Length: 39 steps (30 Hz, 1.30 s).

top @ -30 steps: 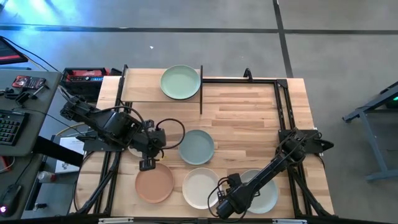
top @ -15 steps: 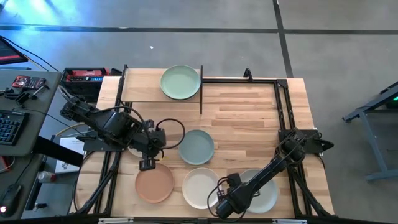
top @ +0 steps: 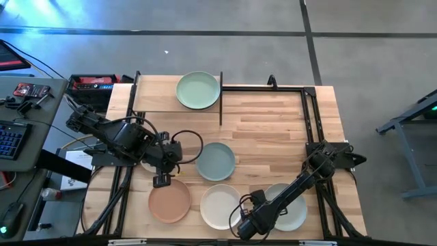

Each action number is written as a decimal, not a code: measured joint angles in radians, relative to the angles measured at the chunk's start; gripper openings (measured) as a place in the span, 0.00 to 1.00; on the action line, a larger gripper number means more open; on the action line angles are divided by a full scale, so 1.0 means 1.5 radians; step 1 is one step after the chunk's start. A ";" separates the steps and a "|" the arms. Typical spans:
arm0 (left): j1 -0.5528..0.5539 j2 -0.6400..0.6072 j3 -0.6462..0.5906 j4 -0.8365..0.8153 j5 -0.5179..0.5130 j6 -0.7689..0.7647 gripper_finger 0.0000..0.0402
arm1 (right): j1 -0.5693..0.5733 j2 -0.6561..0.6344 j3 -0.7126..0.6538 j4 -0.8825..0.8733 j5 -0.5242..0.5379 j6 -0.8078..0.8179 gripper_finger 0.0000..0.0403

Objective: Place and stack plates onto a shelf
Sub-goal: Stack the gray plate into the light green plate on the shelf

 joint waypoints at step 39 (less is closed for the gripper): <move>0.204 0.000 0.000 -0.031 0.013 -0.028 0.21 | -0.194 -0.067 0.352 -0.226 0.332 -0.594 0.00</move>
